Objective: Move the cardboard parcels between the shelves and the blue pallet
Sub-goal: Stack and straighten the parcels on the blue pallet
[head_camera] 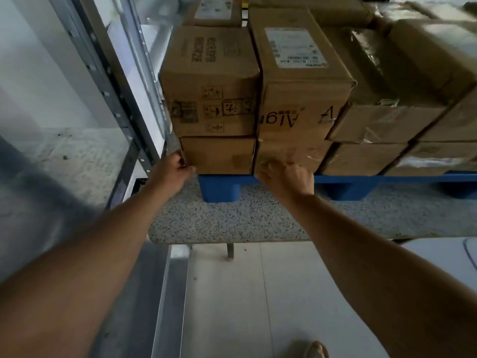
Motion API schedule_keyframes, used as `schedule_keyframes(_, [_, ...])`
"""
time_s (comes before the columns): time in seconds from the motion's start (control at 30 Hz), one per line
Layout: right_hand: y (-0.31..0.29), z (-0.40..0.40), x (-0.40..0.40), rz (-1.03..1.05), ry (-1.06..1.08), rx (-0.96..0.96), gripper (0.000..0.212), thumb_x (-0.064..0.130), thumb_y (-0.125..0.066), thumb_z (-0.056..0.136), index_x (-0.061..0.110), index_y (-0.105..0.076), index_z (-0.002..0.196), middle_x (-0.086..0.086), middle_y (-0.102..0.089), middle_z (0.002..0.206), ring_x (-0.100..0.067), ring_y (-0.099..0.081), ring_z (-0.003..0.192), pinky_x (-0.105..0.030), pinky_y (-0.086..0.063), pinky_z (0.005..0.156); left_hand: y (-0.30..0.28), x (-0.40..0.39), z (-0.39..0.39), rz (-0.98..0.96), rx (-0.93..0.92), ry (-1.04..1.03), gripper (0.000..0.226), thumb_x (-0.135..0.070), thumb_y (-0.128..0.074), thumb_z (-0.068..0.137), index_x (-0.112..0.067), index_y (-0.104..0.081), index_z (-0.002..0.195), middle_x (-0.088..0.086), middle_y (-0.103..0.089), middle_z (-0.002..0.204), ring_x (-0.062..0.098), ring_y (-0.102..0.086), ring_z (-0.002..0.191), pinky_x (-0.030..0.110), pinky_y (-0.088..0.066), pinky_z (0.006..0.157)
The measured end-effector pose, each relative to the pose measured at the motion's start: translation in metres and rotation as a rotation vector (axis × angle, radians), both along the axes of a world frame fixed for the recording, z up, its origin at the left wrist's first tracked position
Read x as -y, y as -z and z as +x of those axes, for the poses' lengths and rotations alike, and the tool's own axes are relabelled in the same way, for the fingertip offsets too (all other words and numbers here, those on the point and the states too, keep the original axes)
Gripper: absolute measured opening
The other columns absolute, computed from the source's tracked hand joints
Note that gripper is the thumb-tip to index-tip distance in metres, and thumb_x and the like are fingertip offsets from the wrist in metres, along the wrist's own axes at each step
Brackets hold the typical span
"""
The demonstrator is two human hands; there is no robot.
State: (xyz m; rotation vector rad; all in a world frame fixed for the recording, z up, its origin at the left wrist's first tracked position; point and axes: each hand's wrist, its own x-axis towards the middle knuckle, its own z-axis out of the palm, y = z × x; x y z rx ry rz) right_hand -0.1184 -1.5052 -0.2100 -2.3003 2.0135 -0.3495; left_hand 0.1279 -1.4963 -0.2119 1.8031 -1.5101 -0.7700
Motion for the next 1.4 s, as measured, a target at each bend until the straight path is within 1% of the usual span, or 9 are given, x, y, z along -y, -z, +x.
schedule_keyframes(0.07, [0.005, 0.004, 0.008, -0.009, 0.007, -0.017, 0.046, 0.06, -0.044, 0.091, 0.024, -0.069, 0.103, -0.012, -0.07, 0.098, -0.033, -0.065, 0.089, -0.031, -0.037, 0.065, 0.002, 0.003, -0.001, -0.026, 0.007, 0.007, 0.033, -0.02, -0.06, 0.09, -0.013, -0.057, 0.123, 0.002, -0.064, 0.108, 0.014, -0.058, 0.093, 0.022, -0.04, 0.077])
schedule_keyframes(0.2, [0.013, 0.009, 0.012, -0.082, 0.012, -0.021, 0.045, 0.059, -0.048, 0.09, 0.02, -0.072, 0.094, -0.011, -0.071, 0.09, -0.032, -0.066, 0.083, -0.031, -0.035, 0.062, 0.005, 0.005, -0.001, -0.064, -0.038, 0.019, 0.034, -0.014, -0.062, 0.089, -0.01, -0.058, 0.122, -0.001, -0.062, 0.103, 0.012, -0.058, 0.092, 0.011, -0.04, 0.071])
schedule_keyframes(0.3, [0.013, 0.01, 0.011, -0.091, 0.026, -0.013, 0.045, 0.058, -0.049, 0.089, 0.021, -0.073, 0.093, -0.011, -0.072, 0.089, -0.031, -0.066, 0.082, -0.03, -0.034, 0.063, 0.007, 0.007, 0.001, -0.043, -0.073, 0.03, 0.033, -0.014, -0.063, 0.088, -0.01, -0.059, 0.121, 0.003, -0.064, 0.105, 0.015, -0.061, 0.095, 0.023, -0.044, 0.084])
schedule_keyframes(0.57, [0.014, 0.004, 0.012, -0.095, 0.006, 0.006, 0.044, 0.054, -0.053, 0.09, 0.015, -0.072, 0.087, -0.012, -0.072, 0.083, -0.03, -0.067, 0.076, -0.029, -0.033, 0.06, 0.009, 0.007, -0.001, -0.016, -0.104, 0.035, 0.034, -0.015, -0.063, 0.088, -0.009, -0.058, 0.12, 0.01, -0.066, 0.11, 0.021, -0.063, 0.099, 0.039, -0.048, 0.095])
schedule_keyframes(0.87, [0.007, -0.002, 0.007, -0.054, -0.044, -0.008, 0.043, 0.054, -0.048, 0.092, 0.018, -0.07, 0.095, -0.011, -0.071, 0.088, -0.031, -0.066, 0.08, -0.03, -0.036, 0.063, 0.004, 0.004, -0.011, 0.028, -0.053, 0.049, 0.036, -0.015, -0.063, 0.088, -0.015, -0.052, 0.122, -0.001, -0.061, 0.112, 0.011, -0.056, 0.098, 0.025, -0.041, 0.084])
schedule_keyframes(1.0, [-0.002, -0.021, -0.006, -0.099, -0.034, -0.036, 0.037, 0.048, -0.048, 0.093, 0.017, -0.068, 0.1, -0.009, -0.069, 0.092, -0.029, -0.064, 0.084, -0.029, -0.034, 0.062, 0.008, 0.003, -0.016, 0.06, -0.142, 0.008, 0.051, -0.008, -0.067, 0.083, -0.012, -0.04, 0.126, 0.006, -0.058, 0.12, 0.022, -0.057, 0.108, 0.039, -0.045, 0.095])
schedule_keyframes(1.17, [-0.012, -0.083, -0.027, -0.064, 0.045, -0.12, 0.04, 0.051, -0.05, 0.091, 0.015, -0.066, 0.092, -0.01, -0.07, 0.09, -0.03, -0.065, 0.084, -0.029, -0.032, 0.062, 0.012, 0.001, -0.035, -0.03, -0.219, -0.105, 0.075, -0.007, -0.072, 0.078, -0.018, -0.026, 0.136, 0.002, -0.047, 0.132, 0.021, -0.049, 0.116, 0.035, -0.04, 0.094])
schedule_keyframes(1.3, [-0.022, -0.133, -0.042, -0.049, 0.076, -0.145, 0.038, 0.051, -0.048, 0.091, 0.016, -0.064, 0.091, -0.009, -0.069, 0.091, -0.029, -0.065, 0.084, -0.03, -0.032, 0.063, 0.015, -0.022, -0.074, -0.052, -0.025, -0.312, 0.098, -0.016, -0.077, 0.075, -0.011, -0.011, 0.147, 0.016, -0.027, 0.15, 0.033, -0.032, 0.134, 0.043, -0.031, 0.106])
schedule_keyframes(1.4, [-0.027, -0.171, -0.049, -0.07, 0.077, -0.157, 0.038, 0.052, -0.049, 0.091, 0.017, -0.064, 0.092, -0.008, -0.07, 0.093, -0.029, -0.065, 0.085, -0.031, -0.033, 0.063, 0.018, -0.046, -0.118, 0.01, 0.02, -0.374, 0.101, -0.024, -0.073, 0.08, -0.007, -0.003, 0.15, 0.02, -0.014, 0.154, 0.036, -0.021, 0.139, 0.048, -0.027, 0.11])
